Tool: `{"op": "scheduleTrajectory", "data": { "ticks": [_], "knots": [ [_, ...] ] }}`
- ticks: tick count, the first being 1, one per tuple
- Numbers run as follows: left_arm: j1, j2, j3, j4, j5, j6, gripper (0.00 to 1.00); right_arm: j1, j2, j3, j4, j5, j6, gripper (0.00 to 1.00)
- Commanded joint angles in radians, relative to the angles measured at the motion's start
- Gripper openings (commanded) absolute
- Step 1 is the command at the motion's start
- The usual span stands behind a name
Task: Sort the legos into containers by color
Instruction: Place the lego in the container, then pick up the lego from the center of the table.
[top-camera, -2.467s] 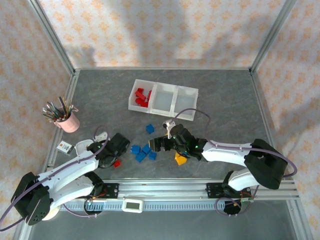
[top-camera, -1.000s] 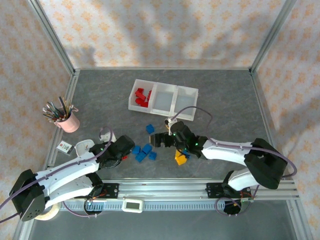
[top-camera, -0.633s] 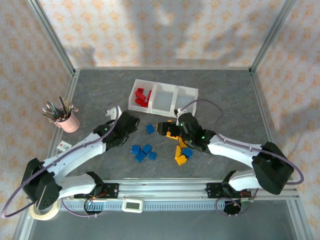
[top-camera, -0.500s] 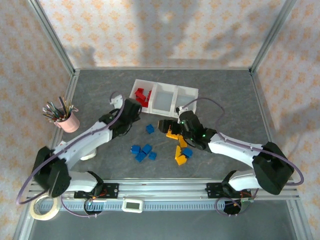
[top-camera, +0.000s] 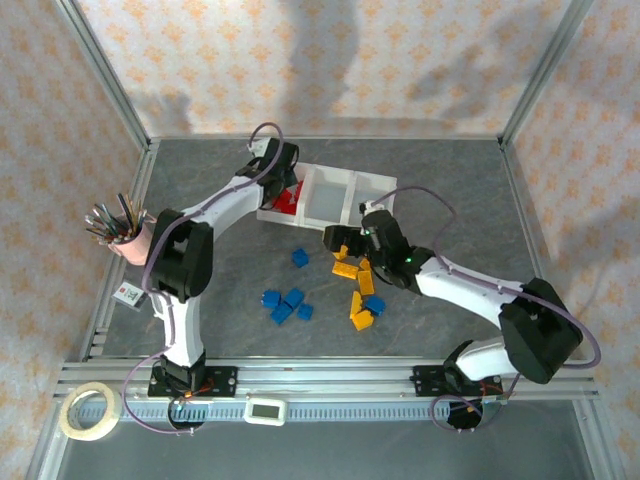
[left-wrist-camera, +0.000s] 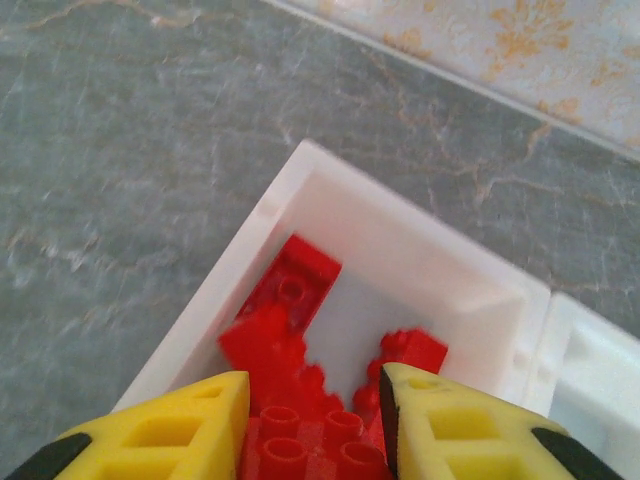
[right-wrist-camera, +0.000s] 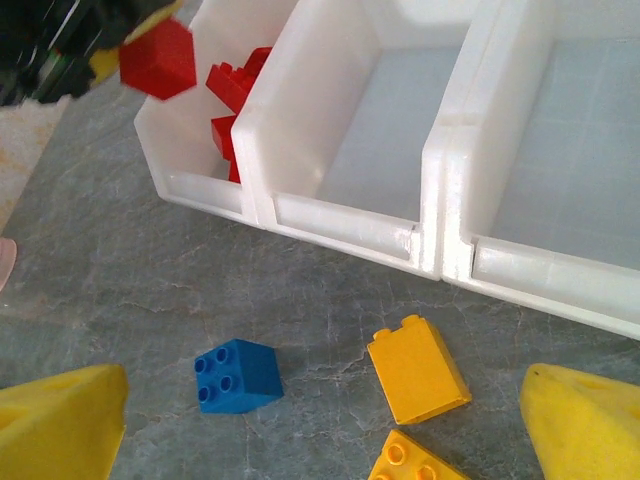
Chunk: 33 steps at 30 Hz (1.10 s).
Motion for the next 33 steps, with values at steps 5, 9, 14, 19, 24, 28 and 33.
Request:
{"op": "scheduleTrajectory", "data": {
  "ticks": [5,9,14,19,24,28,33],
  "knots": [
    [0.007,0.138,0.206,-0.083,0.017,0.083,0.49,-0.002,0.033,0.061,-0.043,0.025,-0.046,1.00],
    [0.007,0.123,0.222,-0.094,0.023,0.097,0.59,-0.003,0.034,0.079,-0.058,0.007,-0.055,1.00],
    [0.007,-0.007,0.116,-0.064,0.041,0.102,0.59,0.013,0.032,0.105,-0.091,0.003,-0.068,1.00],
    [0.007,-0.244,-0.131,0.022,0.110,0.098,0.63,0.057,0.069,0.150,-0.150,0.043,-0.088,1.00],
    [0.007,-0.478,-0.385,0.071,0.177,0.102,0.72,0.114,0.141,0.214,-0.218,0.107,-0.132,1.00],
    [0.007,-0.635,-0.552,0.061,0.237,0.096,0.81,0.136,0.218,0.268,-0.254,0.116,-0.162,0.99],
    [0.007,-0.821,-0.741,0.046,0.281,0.074,0.94,0.159,0.312,0.333,-0.288,0.142,-0.191,0.92]
  ]
}}
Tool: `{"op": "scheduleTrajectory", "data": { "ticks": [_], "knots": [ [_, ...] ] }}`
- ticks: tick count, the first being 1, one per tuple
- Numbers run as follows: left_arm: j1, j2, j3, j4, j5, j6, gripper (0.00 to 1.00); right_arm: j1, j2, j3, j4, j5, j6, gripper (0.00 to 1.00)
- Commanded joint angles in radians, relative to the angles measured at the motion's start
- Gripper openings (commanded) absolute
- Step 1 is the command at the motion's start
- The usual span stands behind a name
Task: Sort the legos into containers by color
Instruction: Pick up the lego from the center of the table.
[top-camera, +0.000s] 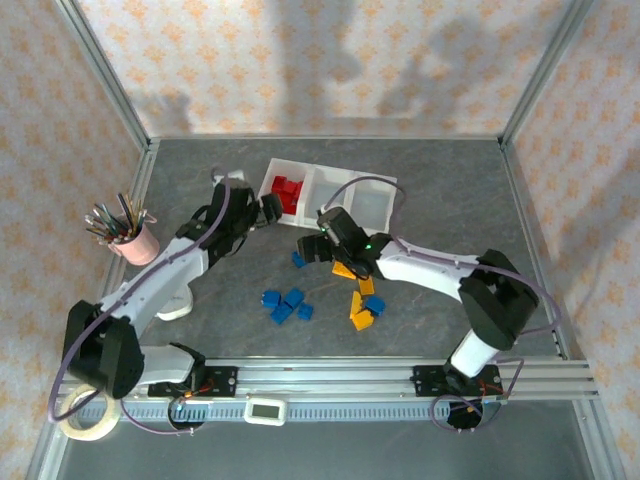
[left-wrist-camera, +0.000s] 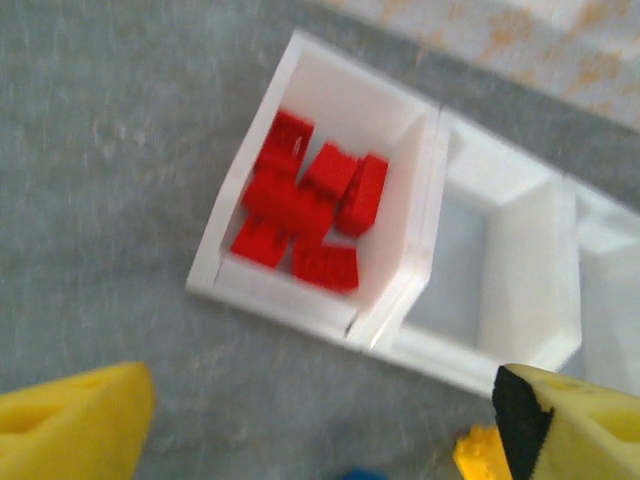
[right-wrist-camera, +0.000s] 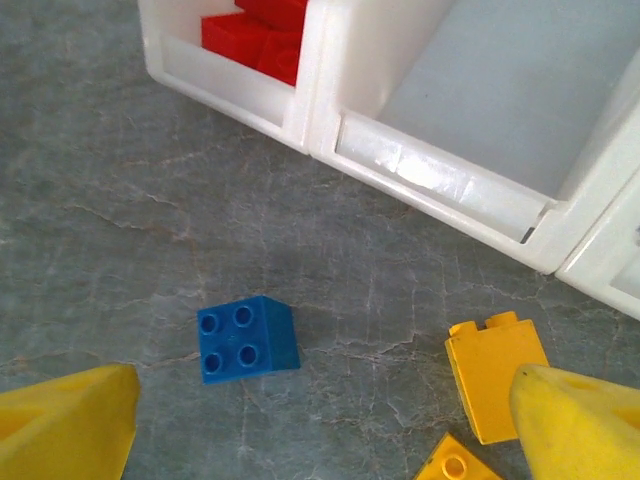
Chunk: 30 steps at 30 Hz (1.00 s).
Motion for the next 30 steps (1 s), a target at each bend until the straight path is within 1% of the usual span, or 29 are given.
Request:
{"op": "scheduleTrajectory", "data": {
  "ticks": [1,2,8,10,11,17,26,30],
  "knots": [
    [0.001,-0.111,-0.093,-0.021,0.050,-0.022,0.97,0.016,0.053,0.058,-0.055,0.057,-0.041,0.91],
    [0.002,-0.147,-0.128,-0.021,0.062,-0.033,0.99,0.017,0.074,0.069,-0.056,0.059,-0.043,0.90],
    [0.002,-0.288,-0.268,-0.034,0.103,-0.052,0.99,0.049,0.179,0.141,-0.067,0.065,-0.062,0.87],
    [0.002,-0.316,-0.300,-0.036,0.114,-0.051,0.99,0.056,0.210,0.168,-0.076,0.061,-0.059,0.86],
    [0.002,-0.328,-0.318,-0.038,0.113,-0.085,0.99,0.059,0.229,0.180,-0.081,0.061,-0.058,0.85],
    [0.002,-0.385,-0.391,0.001,0.124,-0.138,0.99,0.080,0.290,0.224,-0.082,0.067,-0.061,0.80],
    [0.002,-0.386,-0.419,0.023,0.112,-0.162,0.99,0.082,0.345,0.268,-0.089,0.077,-0.068,0.65],
    [0.002,-0.380,-0.421,0.029,0.116,-0.166,0.99,0.082,0.368,0.290,-0.096,0.069,-0.074,0.56]
  ]
}}
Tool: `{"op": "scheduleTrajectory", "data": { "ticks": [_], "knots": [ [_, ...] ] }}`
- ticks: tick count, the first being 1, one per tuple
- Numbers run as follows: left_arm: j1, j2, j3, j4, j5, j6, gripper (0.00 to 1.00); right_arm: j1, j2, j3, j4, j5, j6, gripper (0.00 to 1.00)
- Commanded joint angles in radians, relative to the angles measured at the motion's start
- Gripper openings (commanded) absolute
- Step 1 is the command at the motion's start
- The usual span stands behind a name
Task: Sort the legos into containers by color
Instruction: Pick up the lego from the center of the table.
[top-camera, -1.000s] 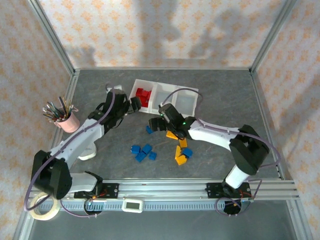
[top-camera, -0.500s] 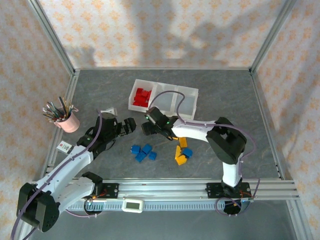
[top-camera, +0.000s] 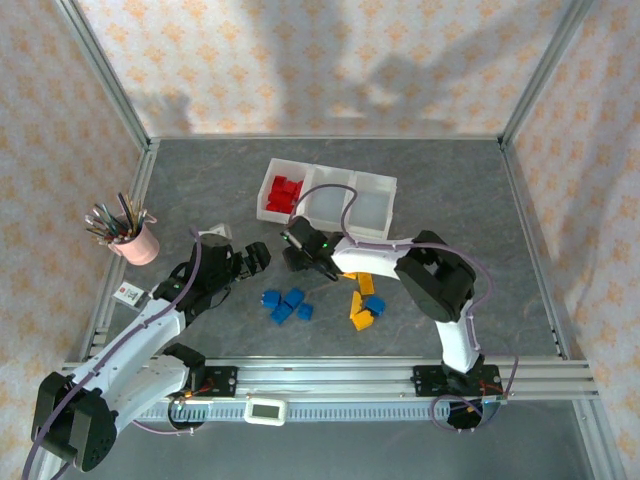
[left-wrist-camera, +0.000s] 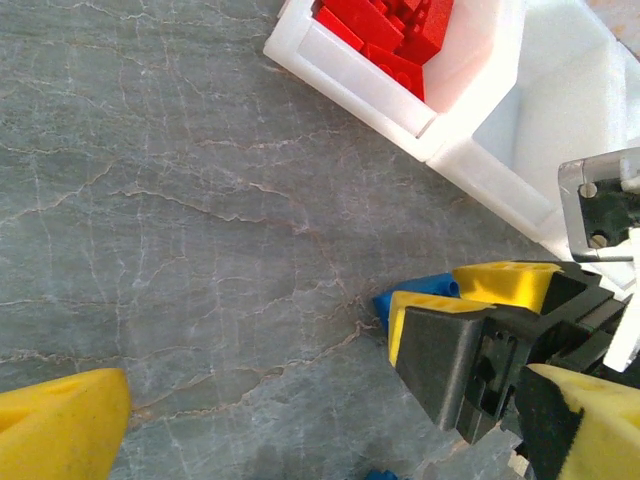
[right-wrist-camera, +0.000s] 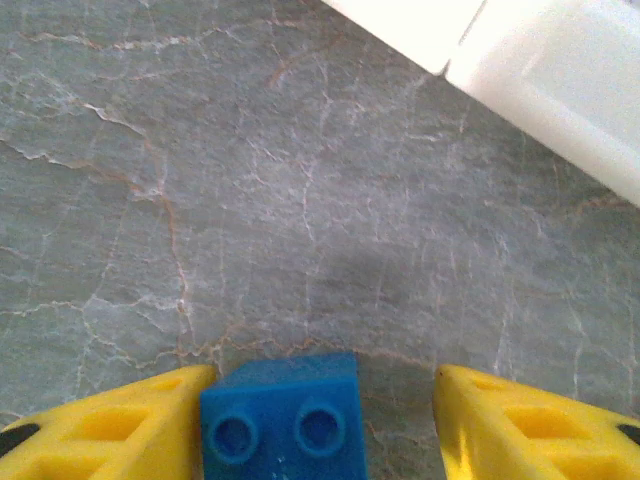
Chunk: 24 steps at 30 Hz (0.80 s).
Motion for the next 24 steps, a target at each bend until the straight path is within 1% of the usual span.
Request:
{"op": "scheduleTrajectory", "data": {
  "ticks": [1,9,13,19,24],
  "knots": [
    [0.002,-0.002,-0.018,0.028,0.011,-0.013,0.99,0.006,0.023,0.039,-0.018,0.026,-0.012,0.54],
    [0.002,-0.017,-0.014,0.016,0.013,-0.013,0.99,0.006,0.028,0.044,-0.016,0.013,-0.014,0.37],
    [0.002,-0.028,-0.005,0.017,0.030,-0.018,0.99,0.006,0.007,0.045,-0.027,0.020,-0.013,0.28],
    [0.002,-0.031,0.026,0.024,0.060,-0.017,0.99,0.003,-0.101,0.027,-0.036,0.060,-0.011,0.26],
    [0.003,-0.015,0.075,0.041,0.080,-0.010,0.99,-0.047,-0.185,0.035,-0.065,0.086,0.006,0.27]
  ]
}}
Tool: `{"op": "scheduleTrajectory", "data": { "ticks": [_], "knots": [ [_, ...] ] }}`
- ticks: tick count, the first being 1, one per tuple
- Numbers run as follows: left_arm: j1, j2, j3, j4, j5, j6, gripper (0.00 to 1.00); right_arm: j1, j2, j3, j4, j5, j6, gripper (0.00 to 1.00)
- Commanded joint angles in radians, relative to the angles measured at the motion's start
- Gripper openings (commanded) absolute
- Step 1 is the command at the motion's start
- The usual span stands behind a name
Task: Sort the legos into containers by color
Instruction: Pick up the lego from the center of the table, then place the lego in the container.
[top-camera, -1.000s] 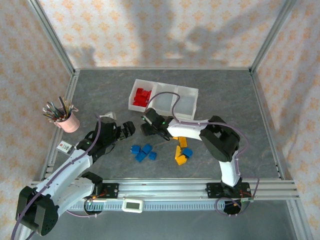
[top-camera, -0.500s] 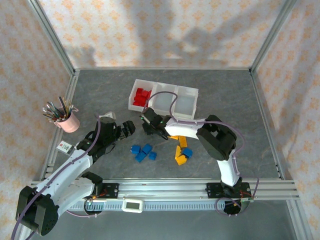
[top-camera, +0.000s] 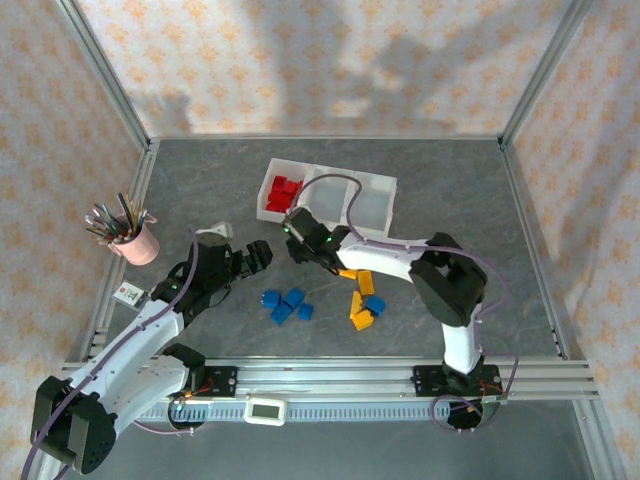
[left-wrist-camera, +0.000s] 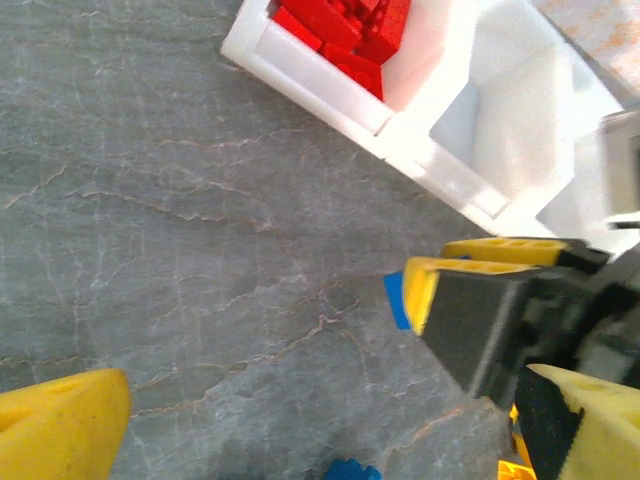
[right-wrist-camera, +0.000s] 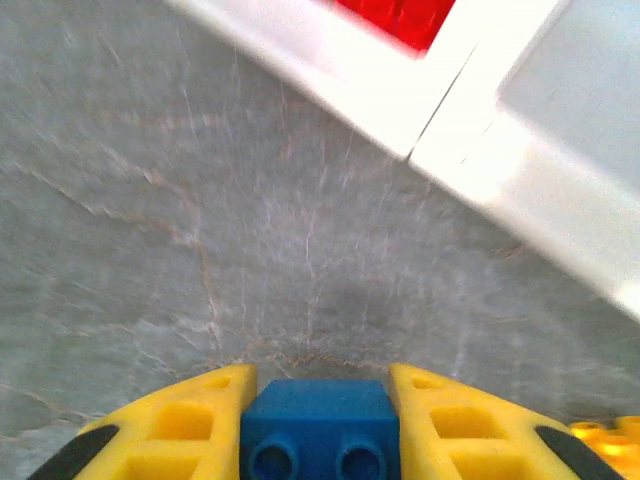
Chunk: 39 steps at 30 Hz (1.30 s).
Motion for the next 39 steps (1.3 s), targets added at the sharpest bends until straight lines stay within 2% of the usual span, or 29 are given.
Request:
{"op": "scheduleTrajectory", "data": {
  "ticks": [1,8,21,25,27,33,39],
  "knots": [
    [0.002,0.008,0.063,0.044,0.028,-0.005,0.99,-0.052,-0.101,0.016,-0.028,0.056,0.020,0.27],
    [0.003,0.116,0.132,0.146,0.043,-0.001,0.99,-0.178,-0.067,0.103,-0.051,0.079,0.020,0.28],
    [0.002,0.365,0.292,0.234,0.019,0.012,0.99,-0.291,0.236,0.452,-0.097,0.082,-0.034,0.28],
    [0.002,0.404,0.307,0.246,0.023,0.014,0.99,-0.308,0.278,0.487,-0.078,0.056,-0.032,0.33],
    [0.002,0.418,0.316,0.247,0.024,0.017,0.99,-0.309,0.297,0.521,-0.087,0.040,-0.047,0.38],
    [0.002,0.431,0.348,0.227,0.027,0.032,0.99,-0.309,0.286,0.569,-0.108,0.017,-0.060,0.48],
    [0.002,0.388,0.347,0.207,0.032,0.040,0.99,-0.302,0.171,0.471,-0.096,-0.022,-0.056,0.54]
  ]
}}
